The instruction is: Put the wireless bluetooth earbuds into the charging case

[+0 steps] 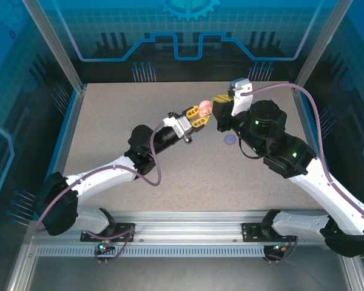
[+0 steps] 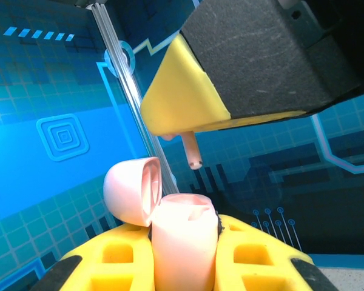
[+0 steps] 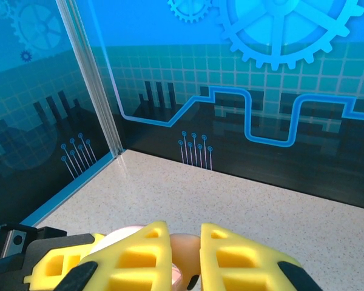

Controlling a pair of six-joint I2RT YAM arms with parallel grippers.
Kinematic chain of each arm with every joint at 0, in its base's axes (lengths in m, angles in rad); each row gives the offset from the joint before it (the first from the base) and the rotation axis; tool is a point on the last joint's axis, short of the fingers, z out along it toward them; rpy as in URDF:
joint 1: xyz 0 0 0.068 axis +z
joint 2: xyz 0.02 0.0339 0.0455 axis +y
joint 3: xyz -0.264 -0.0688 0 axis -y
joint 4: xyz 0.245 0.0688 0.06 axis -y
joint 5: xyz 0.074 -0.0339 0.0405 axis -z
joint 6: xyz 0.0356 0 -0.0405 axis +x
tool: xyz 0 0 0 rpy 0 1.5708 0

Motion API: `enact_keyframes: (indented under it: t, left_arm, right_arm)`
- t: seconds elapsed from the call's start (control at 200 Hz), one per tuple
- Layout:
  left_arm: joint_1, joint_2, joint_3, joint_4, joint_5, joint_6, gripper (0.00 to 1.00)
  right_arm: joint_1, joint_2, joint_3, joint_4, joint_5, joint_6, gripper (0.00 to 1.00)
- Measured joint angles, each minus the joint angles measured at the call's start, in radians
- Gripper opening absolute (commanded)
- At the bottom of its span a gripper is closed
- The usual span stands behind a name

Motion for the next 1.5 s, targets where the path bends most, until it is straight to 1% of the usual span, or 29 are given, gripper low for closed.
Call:
enact_keyframes:
  t: [0.635, 1.095, 1.501]
  left_arm:
    - [-0.007, 0.0, 0.022, -0.039, -0.001, 0.003, 0.0]
    - [-0.007, 0.001, 0.027, -0.076, -0.008, 0.003, 0.0]
    - [-0.007, 0.003, 0.029, -0.075, -0.008, 0.002, 0.0]
  right_arm:
    - [0.0, 0.0, -0.022, 0.011, -0.016, 0.02, 0.13]
    - [-0.002, -0.032, -0.08, 0.026, -0.019, 0.054, 0.12]
    - [-0.05, -0.035, -0.084, 0.026, -0.053, 0.065, 0.11]
